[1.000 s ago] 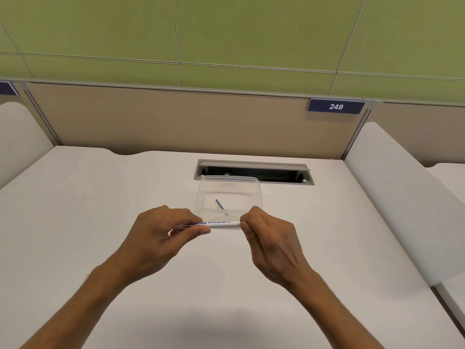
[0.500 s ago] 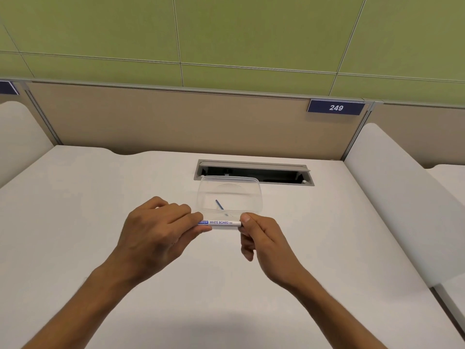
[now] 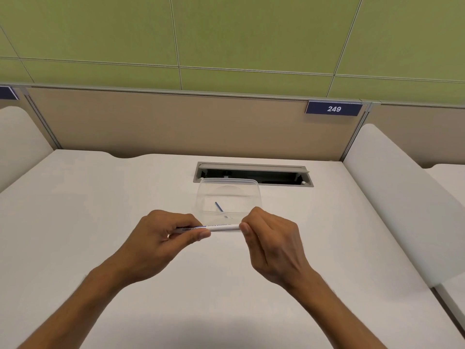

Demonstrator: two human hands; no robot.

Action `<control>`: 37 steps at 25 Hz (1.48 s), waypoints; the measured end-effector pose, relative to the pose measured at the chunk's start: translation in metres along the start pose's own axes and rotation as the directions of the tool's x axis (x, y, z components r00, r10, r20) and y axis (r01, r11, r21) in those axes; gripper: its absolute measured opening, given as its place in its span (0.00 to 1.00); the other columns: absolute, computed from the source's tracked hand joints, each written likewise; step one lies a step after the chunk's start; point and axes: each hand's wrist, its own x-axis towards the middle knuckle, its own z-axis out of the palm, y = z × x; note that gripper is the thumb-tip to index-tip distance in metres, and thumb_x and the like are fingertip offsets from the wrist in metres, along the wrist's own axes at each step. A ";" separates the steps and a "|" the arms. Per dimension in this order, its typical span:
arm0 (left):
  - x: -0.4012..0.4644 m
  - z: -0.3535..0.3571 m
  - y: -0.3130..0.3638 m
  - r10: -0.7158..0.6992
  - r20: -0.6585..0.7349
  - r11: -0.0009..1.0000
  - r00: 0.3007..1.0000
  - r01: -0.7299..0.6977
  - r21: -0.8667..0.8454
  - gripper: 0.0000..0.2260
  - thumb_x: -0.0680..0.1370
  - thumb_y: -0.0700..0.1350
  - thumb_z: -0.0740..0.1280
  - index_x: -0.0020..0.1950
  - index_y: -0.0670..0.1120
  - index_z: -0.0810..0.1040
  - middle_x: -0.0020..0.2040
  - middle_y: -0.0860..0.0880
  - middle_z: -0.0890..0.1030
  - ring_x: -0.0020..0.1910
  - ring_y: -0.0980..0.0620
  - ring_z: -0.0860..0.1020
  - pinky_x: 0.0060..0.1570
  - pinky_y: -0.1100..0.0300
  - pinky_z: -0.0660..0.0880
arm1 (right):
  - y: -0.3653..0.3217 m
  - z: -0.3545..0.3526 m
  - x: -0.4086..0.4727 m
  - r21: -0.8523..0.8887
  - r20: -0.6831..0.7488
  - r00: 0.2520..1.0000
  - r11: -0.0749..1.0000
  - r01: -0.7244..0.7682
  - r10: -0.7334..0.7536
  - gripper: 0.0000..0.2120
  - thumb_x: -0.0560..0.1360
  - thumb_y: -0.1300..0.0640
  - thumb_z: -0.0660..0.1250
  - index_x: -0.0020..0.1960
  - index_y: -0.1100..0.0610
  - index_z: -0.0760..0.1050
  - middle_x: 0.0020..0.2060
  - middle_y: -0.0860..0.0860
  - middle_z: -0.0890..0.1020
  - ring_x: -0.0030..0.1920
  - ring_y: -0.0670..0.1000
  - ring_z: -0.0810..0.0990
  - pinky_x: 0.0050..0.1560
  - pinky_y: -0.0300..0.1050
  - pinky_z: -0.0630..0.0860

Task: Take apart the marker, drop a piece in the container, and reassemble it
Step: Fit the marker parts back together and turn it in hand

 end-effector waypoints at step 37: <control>0.014 0.005 -0.014 0.487 -0.100 0.681 0.868 -0.306 0.665 0.13 0.77 0.51 0.66 0.39 0.45 0.81 0.29 0.52 0.78 0.24 0.48 0.69 0.24 0.57 0.67 | -0.006 0.006 0.003 0.398 0.359 0.816 0.717 -0.572 0.452 0.17 0.84 0.53 0.54 0.36 0.52 0.60 0.26 0.46 0.63 0.28 0.53 0.61 0.29 0.46 0.60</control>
